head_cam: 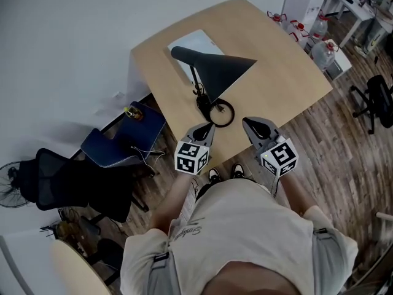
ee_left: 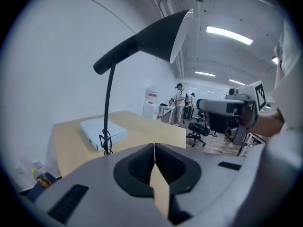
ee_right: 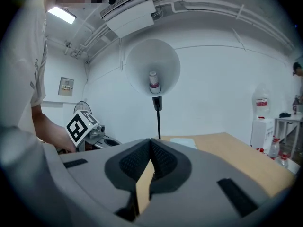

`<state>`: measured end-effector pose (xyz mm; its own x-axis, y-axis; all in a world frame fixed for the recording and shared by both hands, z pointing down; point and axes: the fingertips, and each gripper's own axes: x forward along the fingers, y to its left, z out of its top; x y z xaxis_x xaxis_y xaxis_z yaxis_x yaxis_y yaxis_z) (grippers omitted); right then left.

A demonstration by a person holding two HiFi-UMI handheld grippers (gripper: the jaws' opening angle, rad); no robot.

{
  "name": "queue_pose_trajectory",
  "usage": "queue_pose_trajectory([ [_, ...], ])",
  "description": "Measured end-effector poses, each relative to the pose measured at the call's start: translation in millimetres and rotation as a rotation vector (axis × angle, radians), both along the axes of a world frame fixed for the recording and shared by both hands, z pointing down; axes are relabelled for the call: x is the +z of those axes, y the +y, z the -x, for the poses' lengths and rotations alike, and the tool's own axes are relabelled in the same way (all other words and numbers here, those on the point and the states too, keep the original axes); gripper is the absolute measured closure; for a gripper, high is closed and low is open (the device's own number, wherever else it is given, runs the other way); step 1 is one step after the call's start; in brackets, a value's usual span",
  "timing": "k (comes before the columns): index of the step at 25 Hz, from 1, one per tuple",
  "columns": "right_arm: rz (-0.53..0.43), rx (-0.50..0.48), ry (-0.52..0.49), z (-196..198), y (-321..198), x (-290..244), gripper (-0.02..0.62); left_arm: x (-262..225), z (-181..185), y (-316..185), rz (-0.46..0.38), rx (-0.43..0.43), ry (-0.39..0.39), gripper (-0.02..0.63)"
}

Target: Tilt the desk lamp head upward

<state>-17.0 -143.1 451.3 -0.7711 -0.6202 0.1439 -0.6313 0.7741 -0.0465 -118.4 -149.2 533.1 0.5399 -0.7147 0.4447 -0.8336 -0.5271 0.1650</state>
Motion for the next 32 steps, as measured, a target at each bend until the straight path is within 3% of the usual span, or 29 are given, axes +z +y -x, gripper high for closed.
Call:
queue_pose_trajectory([
  [7, -0.04, -0.029, -0.055, 18, 3, -19, 0.6, -48, 11, 7, -0.1, -0.062, 0.081, 0.591],
  [15, -0.048, -0.031, -0.084, 29, 0, -35, 0.6, -88, 20, 18, -0.198, -0.067, 0.078, 0.591],
  [32, -0.012, -0.002, -0.103, 31, 0, -33, 0.6, -99, 24, 21, -0.219, -0.044, 0.105, 0.591],
])
